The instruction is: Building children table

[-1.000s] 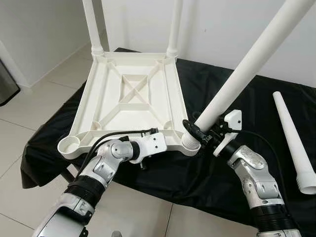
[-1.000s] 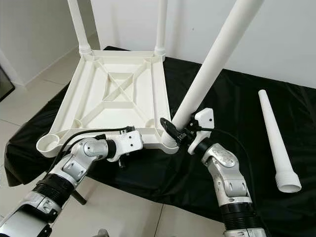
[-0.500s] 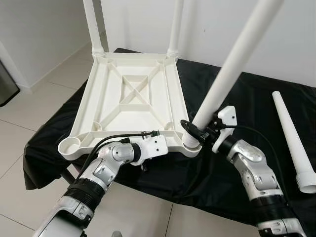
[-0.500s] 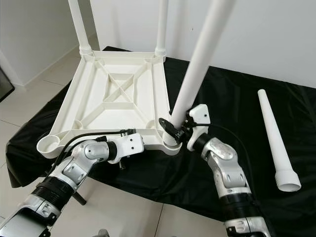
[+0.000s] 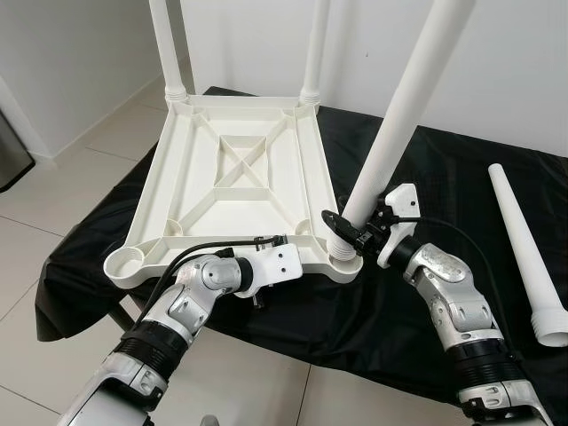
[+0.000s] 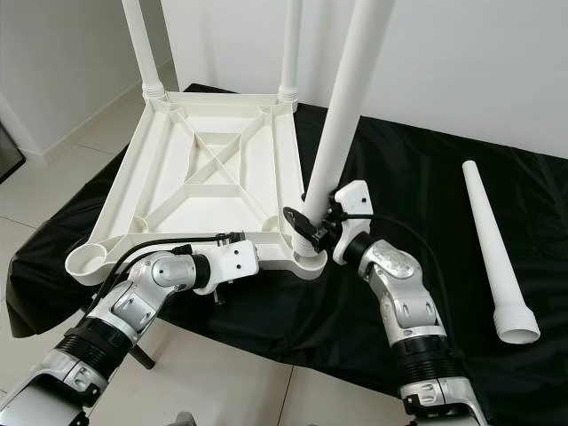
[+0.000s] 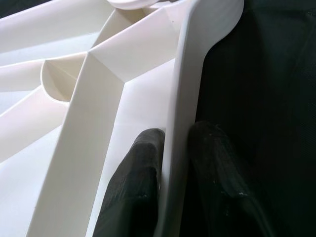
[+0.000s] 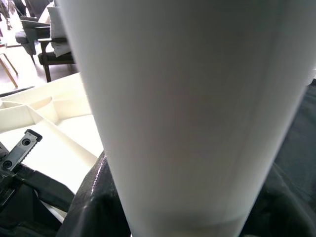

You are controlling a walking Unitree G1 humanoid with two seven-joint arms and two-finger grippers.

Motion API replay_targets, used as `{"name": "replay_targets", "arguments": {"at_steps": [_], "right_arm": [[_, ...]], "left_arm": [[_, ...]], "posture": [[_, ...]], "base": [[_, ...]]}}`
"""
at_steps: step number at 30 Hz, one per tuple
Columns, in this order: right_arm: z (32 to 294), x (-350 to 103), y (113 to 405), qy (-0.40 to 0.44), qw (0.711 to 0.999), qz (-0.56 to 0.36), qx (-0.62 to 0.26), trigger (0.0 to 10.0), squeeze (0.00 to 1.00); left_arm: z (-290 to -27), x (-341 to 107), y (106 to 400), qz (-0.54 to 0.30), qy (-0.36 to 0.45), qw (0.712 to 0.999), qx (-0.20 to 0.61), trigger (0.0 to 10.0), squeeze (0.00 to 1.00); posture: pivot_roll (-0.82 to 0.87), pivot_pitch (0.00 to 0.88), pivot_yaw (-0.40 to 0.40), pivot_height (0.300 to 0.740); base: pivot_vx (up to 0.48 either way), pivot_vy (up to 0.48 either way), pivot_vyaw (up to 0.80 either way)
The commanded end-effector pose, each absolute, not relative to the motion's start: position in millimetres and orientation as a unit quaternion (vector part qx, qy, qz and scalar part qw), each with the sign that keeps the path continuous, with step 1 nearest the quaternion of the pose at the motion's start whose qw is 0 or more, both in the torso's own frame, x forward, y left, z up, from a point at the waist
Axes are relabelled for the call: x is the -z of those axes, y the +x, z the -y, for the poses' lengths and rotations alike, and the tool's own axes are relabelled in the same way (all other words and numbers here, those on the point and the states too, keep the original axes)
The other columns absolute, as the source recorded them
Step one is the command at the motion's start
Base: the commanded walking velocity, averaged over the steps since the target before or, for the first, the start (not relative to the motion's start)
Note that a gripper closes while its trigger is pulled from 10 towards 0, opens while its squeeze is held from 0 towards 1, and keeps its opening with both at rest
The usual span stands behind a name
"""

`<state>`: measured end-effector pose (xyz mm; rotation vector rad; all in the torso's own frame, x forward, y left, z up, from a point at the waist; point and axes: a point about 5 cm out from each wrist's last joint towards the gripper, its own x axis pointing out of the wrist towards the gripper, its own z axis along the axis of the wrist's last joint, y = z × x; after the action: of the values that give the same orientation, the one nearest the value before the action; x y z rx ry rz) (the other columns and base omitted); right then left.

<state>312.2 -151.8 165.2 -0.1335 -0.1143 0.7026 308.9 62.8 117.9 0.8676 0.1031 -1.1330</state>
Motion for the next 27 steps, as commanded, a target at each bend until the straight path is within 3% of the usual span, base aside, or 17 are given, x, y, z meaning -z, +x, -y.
{"name": "replay_targets", "arguments": {"at_steps": [1,17,27], "right_arm": [[151.7,-139.5,306.6,-0.057,0.936,-0.001,-0.348,10.0,0.00],[163.8,-137.8,297.7,-0.057,0.920,-0.038,-0.387,10.0,0.00],[152.9,-140.0,306.1,-0.057,0.922,-0.025,-0.382,10.0,0.00]], "left_arm": [[-57.3,-112.5,300.3,-0.047,0.434,0.720,0.540,10.0,0.00],[-56.6,-114.4,299.1,-0.044,0.436,0.718,0.541,10.0,0.00],[-57.9,-116.2,301.4,-0.044,0.439,0.719,0.537,10.0,0.00]], "posture": [[-0.02,0.032,-0.010,0.740],[-0.02,0.040,-0.009,0.740],[-0.02,0.038,-0.008,0.740]], "base": [[0.000,0.000,0.00],[0.000,0.000,0.00],[0.000,0.000,0.00]]}}
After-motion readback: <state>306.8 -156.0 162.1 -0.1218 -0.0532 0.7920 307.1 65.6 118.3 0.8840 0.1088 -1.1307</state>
